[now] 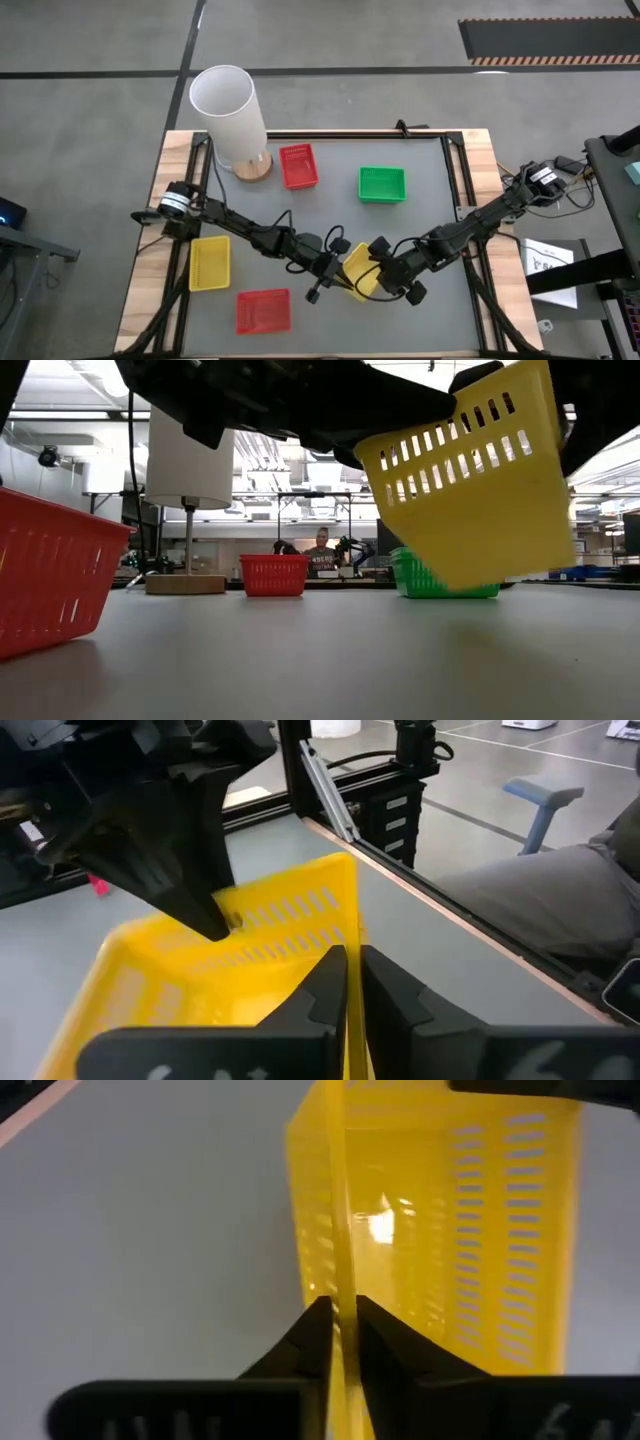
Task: Stack baskets by color
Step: Stack the right yellow basket on the left yellow basket
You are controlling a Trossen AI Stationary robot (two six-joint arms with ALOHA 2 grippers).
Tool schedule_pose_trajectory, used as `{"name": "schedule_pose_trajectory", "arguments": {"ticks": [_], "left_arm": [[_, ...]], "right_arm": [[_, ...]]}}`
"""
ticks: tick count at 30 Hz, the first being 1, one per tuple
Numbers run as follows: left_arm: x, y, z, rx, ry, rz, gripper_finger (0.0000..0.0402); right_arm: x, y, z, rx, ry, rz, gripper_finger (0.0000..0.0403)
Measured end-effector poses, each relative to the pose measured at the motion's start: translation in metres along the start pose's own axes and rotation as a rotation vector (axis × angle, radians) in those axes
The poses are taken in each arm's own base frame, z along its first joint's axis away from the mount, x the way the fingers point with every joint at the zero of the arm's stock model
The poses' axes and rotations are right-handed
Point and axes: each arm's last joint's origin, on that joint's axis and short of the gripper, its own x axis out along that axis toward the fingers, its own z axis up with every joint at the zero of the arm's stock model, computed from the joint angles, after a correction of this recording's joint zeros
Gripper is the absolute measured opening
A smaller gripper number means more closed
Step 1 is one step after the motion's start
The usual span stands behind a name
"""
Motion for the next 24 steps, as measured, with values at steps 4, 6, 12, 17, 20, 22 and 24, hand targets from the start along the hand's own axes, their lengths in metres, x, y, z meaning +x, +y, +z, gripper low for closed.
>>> {"name": "schedule_pose_trajectory", "arguments": {"ticks": [4, 6, 12, 17, 20, 22, 24], "left_arm": [[0.000, 0.000, 0.000, -0.001, 0.004, 0.007, 0.0002], [0.000, 0.001, 0.000, -0.001, 0.004, 0.007, 0.0002], [-0.003, -0.005, 0.006, 0.001, 0.017, 0.047, 0.0001], [-0.016, -0.022, 0.027, 0.002, 0.202, 0.160, 0.0001], [-0.027, -0.038, 0.048, 0.033, 0.295, 0.236, 0.0001], [-0.038, -0.052, 0.059, 0.066, 0.373, 0.290, 0.0000], [-0.049, -0.067, 0.073, 0.108, 0.404, 0.349, 0.0000]], "right_arm": [[-0.001, -0.001, 0.001, 0.023, -0.008, -0.025, 0.0092], [-0.003, -0.001, 0.001, 0.030, -0.016, -0.027, 0.0117], [-0.029, -0.004, 0.010, 0.058, -0.042, -0.033, 0.0162], [-0.070, -0.009, 0.020, 0.074, -0.119, -0.053, 0.0167], [-0.097, -0.011, 0.024, 0.073, -0.199, -0.079, 0.0162], [-0.114, -0.012, 0.024, 0.065, -0.251, -0.093, 0.0157], [-0.128, -0.011, 0.022, 0.050, -0.299, -0.107, 0.0152]]}}
